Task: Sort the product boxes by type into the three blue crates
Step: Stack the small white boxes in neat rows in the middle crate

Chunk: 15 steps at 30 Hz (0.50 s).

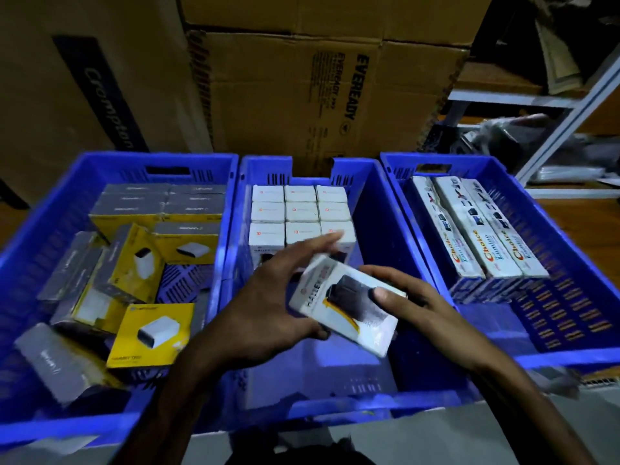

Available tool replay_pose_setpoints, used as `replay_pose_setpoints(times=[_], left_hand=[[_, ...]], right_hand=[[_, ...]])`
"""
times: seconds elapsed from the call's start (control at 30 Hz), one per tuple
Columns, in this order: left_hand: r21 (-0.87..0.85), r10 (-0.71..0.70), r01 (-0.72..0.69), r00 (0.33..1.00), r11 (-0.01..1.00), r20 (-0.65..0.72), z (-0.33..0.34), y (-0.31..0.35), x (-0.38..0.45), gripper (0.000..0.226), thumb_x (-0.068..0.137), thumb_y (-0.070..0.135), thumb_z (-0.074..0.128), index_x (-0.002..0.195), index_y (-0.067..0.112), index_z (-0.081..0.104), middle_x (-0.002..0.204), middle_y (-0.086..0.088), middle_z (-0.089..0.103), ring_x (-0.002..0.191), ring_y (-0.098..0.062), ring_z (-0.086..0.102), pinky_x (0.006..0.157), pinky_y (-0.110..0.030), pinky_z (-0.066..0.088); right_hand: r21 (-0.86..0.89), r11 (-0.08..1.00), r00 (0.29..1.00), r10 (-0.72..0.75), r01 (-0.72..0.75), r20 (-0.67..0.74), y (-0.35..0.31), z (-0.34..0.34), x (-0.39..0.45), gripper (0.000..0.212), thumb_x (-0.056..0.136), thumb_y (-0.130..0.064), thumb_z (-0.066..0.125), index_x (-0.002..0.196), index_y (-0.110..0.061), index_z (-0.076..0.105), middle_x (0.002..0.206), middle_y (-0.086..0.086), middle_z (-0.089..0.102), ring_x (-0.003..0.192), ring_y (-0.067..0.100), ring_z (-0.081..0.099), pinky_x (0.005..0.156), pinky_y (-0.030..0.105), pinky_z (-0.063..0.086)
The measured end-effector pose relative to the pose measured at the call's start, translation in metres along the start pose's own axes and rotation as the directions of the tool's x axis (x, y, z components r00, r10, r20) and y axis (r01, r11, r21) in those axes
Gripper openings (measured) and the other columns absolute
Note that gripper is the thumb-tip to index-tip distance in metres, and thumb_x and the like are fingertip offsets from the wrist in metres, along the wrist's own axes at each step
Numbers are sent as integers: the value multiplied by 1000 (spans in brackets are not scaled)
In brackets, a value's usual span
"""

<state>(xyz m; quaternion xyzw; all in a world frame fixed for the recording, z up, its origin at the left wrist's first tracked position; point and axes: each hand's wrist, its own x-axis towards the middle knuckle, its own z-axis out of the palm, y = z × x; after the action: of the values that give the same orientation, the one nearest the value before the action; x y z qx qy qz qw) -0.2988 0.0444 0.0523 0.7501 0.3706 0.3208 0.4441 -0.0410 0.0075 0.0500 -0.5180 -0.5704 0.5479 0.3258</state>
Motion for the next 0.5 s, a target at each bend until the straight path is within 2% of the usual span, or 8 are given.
replay_pose_setpoints(times=[0.07,0.13,0.2,0.3,0.37,0.5], left_hand=[[-90,-19,2,983,996,-183,4,-7,0,116,60,4,99,153,44,43,150,15,56,135,-3,56,97,-31,59],[-259,-117,32,940,965,-319,9,-14,0,113,54,14,102,151,36,48,144,6,63,128,-8,63,95,-26,58],[-439,-215,44,913,897,-348,17,-17,-3,93,60,19,97,143,28,57,131,2,72,119,-17,69,93,-28,59],[-450,-239,55,900,891,-364,26,-22,-8,70,71,15,91,136,20,65,127,-1,74,120,-20,70,100,-40,58],[-450,-245,51,890,892,-385,25,-23,-12,66,72,13,87,135,18,66,128,-2,74,123,-19,69,102,-41,58],[-435,-232,55,902,899,-365,16,-25,-16,72,73,-6,88,137,17,64,125,0,75,120,-16,70,97,-36,60]], right_hand=[[101,995,999,-14,18,-38,1,3,3,44,97,-37,69,139,-27,61,131,11,70,125,41,61,102,59,49],[228,973,998,-22,35,-56,0,12,5,50,96,-19,66,144,-22,54,135,4,70,126,30,65,99,48,55],[292,955,998,-28,45,-63,1,24,8,58,93,-11,71,146,-22,50,138,3,68,128,25,65,97,41,59],[292,956,998,-14,32,-64,8,36,16,64,90,-13,76,146,-23,49,139,6,66,127,25,65,103,49,55],[267,964,999,-5,16,-41,9,38,20,64,90,-14,76,147,-25,49,140,5,65,126,23,66,104,48,54],[193,980,999,-45,42,10,4,30,24,55,93,-22,74,144,-23,54,138,-1,67,132,18,61,108,35,51]])
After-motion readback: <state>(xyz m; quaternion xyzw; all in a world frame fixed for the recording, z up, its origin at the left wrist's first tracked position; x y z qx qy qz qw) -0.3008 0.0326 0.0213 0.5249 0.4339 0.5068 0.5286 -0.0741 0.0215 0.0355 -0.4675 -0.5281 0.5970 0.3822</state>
